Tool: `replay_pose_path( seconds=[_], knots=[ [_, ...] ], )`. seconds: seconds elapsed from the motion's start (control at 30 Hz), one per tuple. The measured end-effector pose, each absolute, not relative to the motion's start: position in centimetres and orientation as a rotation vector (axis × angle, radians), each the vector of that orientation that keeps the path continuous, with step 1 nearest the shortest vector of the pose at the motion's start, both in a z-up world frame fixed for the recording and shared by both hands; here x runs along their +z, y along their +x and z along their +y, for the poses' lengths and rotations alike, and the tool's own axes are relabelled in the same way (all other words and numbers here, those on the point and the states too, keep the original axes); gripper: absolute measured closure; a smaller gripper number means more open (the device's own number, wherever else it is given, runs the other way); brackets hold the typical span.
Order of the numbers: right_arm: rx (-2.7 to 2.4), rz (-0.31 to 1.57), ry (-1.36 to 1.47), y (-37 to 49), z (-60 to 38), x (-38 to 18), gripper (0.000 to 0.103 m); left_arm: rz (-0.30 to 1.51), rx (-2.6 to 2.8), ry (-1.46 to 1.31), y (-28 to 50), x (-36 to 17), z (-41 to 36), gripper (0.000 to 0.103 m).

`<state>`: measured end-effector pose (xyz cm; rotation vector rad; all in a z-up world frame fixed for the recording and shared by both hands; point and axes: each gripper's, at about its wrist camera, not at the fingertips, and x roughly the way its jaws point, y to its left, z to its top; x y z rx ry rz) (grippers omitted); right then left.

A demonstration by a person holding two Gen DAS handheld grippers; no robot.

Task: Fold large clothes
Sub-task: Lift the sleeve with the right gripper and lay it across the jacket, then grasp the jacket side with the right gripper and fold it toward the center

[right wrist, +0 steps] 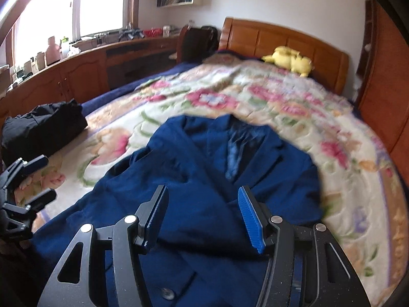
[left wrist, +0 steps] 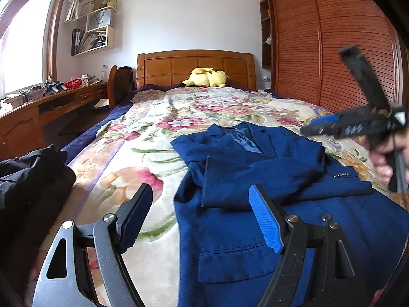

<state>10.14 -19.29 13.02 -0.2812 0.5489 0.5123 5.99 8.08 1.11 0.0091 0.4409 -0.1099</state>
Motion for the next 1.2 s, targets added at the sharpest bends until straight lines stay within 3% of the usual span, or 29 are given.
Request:
replay_pose_path(
  seconds=[0.53,0.8,0.83,0.87,0.9,0.97,1.2],
  knots=[
    [0.605,0.704,-0.268,21.3,-4.0,7.9,0.045,0.475,-0.061,-0.016,6.4,0.6,12.0,0.024],
    [0.584,0.779,-0.26,25.6,-1.9,5.3,0.045,0.489,-0.064,-0.015,6.7,0.2,12.6,0.024],
    [0.586,0.786,-0.257,25.7,-1.9,5.1,0.05,0.489,-0.066,-0.016,6.7,0.2,12.6,0.024],
    [0.593,0.796,-0.258,25.7,-1.9,4.9,0.064,0.488,-0.067,-0.015,6.7,0.2,12.5,0.024],
    [0.6,0.812,-0.273,25.6,-1.7,4.7,0.069,0.488,-0.069,-0.013,6.7,0.2,12.4,0.024],
    [0.595,0.801,-0.319,25.2,-1.5,4.5,0.095,0.486,-0.07,-0.009,6.6,0.3,12.4,0.024],
    [0.616,0.686,-0.296,21.5,-3.9,6.9,0.1,0.464,-0.07,-0.033,6.0,0.6,12.8,0.024]
  ],
)
